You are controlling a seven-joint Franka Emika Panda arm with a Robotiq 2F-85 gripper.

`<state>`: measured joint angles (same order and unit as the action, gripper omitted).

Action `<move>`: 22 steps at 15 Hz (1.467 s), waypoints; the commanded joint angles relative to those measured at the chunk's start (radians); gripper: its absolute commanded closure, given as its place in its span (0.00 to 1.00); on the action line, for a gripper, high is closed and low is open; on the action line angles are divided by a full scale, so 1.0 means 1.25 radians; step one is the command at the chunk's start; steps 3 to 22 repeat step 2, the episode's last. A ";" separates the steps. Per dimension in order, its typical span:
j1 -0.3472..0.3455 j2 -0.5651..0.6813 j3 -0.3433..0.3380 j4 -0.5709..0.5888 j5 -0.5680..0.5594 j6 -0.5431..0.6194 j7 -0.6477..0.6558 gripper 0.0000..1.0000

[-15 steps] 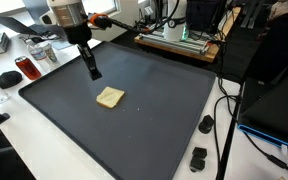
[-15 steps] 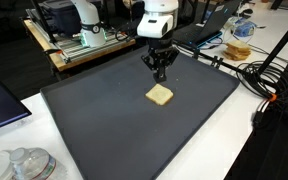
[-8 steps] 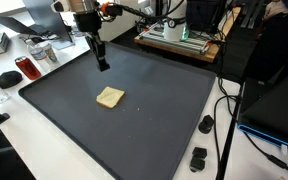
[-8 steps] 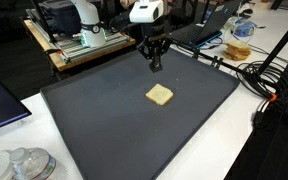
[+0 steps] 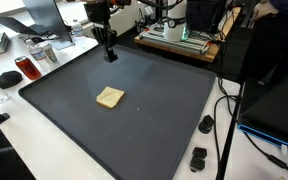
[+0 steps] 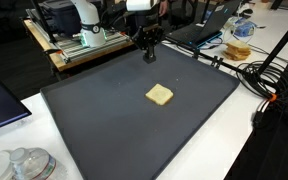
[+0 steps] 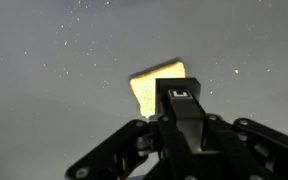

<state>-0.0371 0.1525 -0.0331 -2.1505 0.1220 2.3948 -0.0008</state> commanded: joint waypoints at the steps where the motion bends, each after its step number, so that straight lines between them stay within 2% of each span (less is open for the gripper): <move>1: -0.010 -0.062 -0.001 -0.059 -0.028 -0.018 -0.088 0.95; 2: -0.012 -0.068 -0.001 -0.068 -0.029 -0.016 -0.115 0.95; 22: -0.012 -0.068 -0.001 -0.068 -0.029 -0.016 -0.115 0.95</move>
